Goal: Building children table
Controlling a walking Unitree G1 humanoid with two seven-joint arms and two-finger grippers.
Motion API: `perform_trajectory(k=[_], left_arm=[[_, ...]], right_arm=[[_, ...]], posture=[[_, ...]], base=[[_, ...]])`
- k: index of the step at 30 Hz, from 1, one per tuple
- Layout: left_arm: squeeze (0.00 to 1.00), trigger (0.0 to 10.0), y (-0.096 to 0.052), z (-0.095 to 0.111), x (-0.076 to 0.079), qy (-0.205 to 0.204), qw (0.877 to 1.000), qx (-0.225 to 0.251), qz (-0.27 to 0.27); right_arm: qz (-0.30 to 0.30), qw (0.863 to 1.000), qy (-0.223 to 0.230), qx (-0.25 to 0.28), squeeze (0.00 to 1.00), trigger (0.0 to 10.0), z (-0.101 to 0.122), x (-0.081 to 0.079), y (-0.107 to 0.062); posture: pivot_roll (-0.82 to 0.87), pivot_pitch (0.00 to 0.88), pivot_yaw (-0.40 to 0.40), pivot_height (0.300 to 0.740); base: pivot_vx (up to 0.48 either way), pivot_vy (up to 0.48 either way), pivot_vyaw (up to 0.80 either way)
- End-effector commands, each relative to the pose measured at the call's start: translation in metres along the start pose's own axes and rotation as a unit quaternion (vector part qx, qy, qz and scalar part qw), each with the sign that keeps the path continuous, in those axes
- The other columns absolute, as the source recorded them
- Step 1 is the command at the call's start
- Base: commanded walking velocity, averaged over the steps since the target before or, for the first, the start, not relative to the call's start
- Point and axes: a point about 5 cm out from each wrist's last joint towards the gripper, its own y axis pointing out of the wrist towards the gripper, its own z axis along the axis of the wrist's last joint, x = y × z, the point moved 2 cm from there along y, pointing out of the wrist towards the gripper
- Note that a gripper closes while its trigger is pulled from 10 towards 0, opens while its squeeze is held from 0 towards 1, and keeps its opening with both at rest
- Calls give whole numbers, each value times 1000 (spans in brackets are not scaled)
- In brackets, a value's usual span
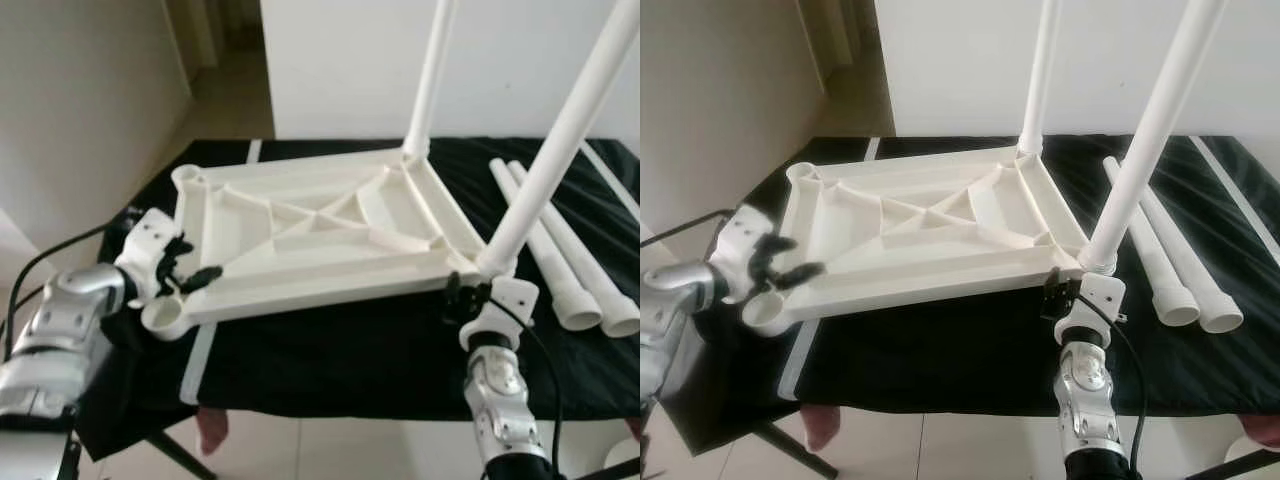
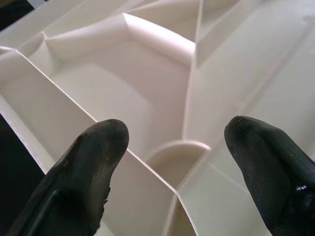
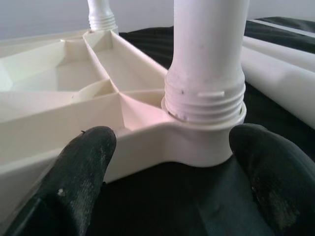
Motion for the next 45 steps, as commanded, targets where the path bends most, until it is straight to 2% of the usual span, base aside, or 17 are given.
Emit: perform_trajectory(k=[1, 4, 7, 9, 16, 17, 19, 20, 22, 23, 31, 38, 45], left_arm=[[0, 10000, 2, -3, -10, 5, 997, -10, 70], [0, 10000, 8, 0, -23, 16, 991, -18, 132], [0, 10000, 9, 1, -25, 21, 989, -21, 145], [0, 10000, 14, 3, -29, 41, 984, -30, 172], [0, 10000, 23, 9, -27, 68, 981, -31, 181], [0, 10000, 34, 13, -21, 90, 980, -35, 174], [0, 10000, 34, 13, -21, 90, 980, -35, 174], [0, 10000, 39, 13, -17, 99, 980, -42, 166], [0, 10000, 47, 15, -8, 143, 976, -51, 153], [0, 10000, 50, 15, -5, 148, 976, -54, 147], [0, 10000, 63, 13, 11, 205, 971, -68, 100], [0, 10000, 72, 13, 29, 219, 973, -62, 43], [0, 10000, 79, 11, 48, 219, 974, -51, -11]], right_arm=[[10, 1000, 7, -3, 0, 10000, -2, -7, -4], [16, 1000, 10, -4, 0, 10000, -2, -11, -7], [15, 1000, 11, -5, 0, 10000, -2, -11, -7], [15, 1000, 12, -7, 0, 10000, -3, -9, -7], [13, 1000, 16, -10, 0, 10000, -2, -8, -6], [12, 1000, 21, -14, 0, 10000, -2, -9, -6], [12, 1000, 21, -14, 0, 10000, -2, -9, -6], [10, 1000, 19, -17, 0, 10000, -2, -10, -6], [3, 999, 26, -27, 0, 10000, -5, -12, -8], [2, 999, 32, -31, 0, 10000, -6, -14, -9], [-11, 997, 57, -47, 0, 10000, -6, -19, -5], [-24, 995, 57, -79, 0, 10000, -9, -16, 8], [-11, 995, 44, -88, 0, 10000, -6, -13, 23]], posture=[[51, 0, 8, 740], [41, 0, 10, 740], [40, 0, 9, 740], [35, 0, 9, 740], [36, 0, 4, 740], [37, 0, -1, 740], [37, 0, -1, 740], [38, 0, -1, 740], [43, 0, -6, 740], [44, 0, -5, 740], [28, 0, 10, 740], [21, 0, 15, 740], [18, 0, 22, 740]], base=[[0, 0, 0], [0, 0, 0], [0, 0, 0], [0, 0, 0], [0, 0, 0], [0, 0, 0], [0, 0, 0], [0, 0, 0], [0, 0, 0], [0, 0, 0], [0, 0, 0], [0, 0, 0], [0, 0, 0]])
